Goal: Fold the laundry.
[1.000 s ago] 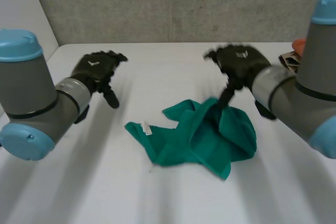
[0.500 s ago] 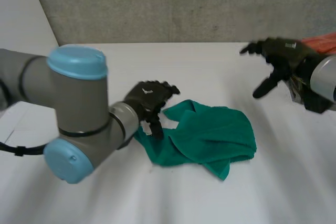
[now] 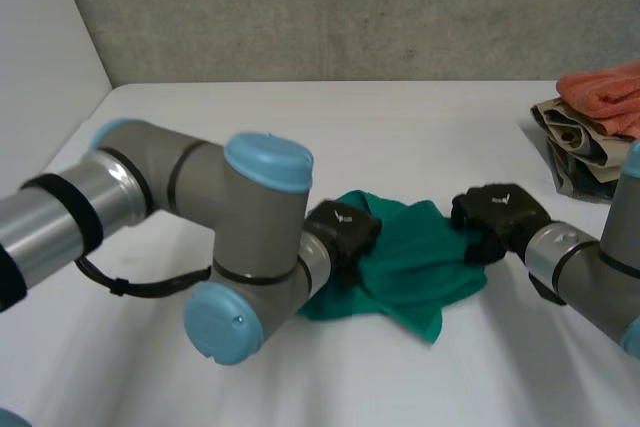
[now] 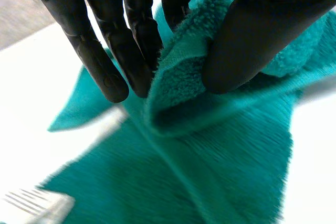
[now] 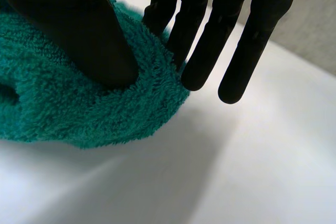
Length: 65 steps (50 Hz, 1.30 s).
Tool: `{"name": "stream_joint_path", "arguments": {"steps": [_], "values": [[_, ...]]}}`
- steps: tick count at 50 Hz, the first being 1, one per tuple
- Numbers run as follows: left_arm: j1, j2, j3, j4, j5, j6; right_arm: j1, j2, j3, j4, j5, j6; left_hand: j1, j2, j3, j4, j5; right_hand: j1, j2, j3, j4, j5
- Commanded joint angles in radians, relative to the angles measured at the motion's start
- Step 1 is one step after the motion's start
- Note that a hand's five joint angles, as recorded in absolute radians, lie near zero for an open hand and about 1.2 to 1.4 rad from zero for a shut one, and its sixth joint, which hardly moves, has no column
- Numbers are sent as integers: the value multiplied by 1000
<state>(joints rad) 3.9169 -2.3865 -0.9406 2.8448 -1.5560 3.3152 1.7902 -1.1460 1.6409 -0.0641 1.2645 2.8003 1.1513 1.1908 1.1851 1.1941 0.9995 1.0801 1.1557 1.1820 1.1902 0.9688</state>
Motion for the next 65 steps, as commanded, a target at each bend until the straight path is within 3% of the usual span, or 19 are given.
{"name": "stream_joint_path", "arguments": {"steps": [1, 10, 17, 21, 28, 36, 40, 41, 44, 49, 56, 60, 65], "values": [[39, 202, 29, -2, -114, -19, 17, -69, -68, -51, -5, 15, 245, 205, 211, 202, 222, 316, 241, 214, 206, 253], [87, 524, 19, -4, -112, 95, 123, -237, -271, -59, -36, -47, 245, 205, 211, 202, 222, 316, 241, 214, 206, 253], [148, 555, -15, -4, -124, 254, 195, -149, -433, 12, -65, -108, 245, 205, 211, 202, 222, 316, 241, 214, 206, 253], [196, 515, -53, 4, -145, 336, 238, -40, -504, 26, -62, -189, 245, 205, 211, 202, 222, 316, 241, 214, 206, 253], [222, 356, -78, 22, -116, 353, 299, 182, -601, 15, -48, -323, 245, 205, 211, 202, 222, 316, 241, 214, 206, 253], [248, 87, 25, 67, -144, 351, 339, 472, -747, -161, 18, -485, 245, 205, 211, 202, 222, 316, 241, 214, 206, 253], [249, 27, 83, 47, -150, 328, 353, 511, -764, -256, 119, -553, -223, -262, -257, -266, -246, -76, -152, -178, -186, -140], [249, 29, 91, 32, -147, 305, 357, 506, -756, -282, 163, -558, -553, -592, -587, -596, -576, -319, -394, -421, -429, -382], [249, 47, 92, 21, -133, 264, 364, 480, -736, -309, 226, -533, -928, -968, -962, -971, -951, -594, -669, -696, -704, -657], [263, 133, 60, 10, -125, 164, 359, 343, -649, -296, 321, -351, -977, -1016, -1011, -1020, -1000, -906, -981, -1007, -1016, -969], [321, 262, -55, 15, -112, 96, 338, 158, -530, -122, 335, -130, -977, -1016, -1011, -1020, -1000, -906, -981, -1007, -1016, -969], [364, 326, -144, 16, -69, 78, 315, 101, -487, 96, 279, -20, -977, -1016, -1011, -1020, -1000, -631, -706, -733, -741, -694], [415, 375, -243, 18, 7, 49, 302, 123, -463, 253, 191, 64, -977, -1016, -1011, -1020, -1000, -407, -482, -509, -517, -470]]}}
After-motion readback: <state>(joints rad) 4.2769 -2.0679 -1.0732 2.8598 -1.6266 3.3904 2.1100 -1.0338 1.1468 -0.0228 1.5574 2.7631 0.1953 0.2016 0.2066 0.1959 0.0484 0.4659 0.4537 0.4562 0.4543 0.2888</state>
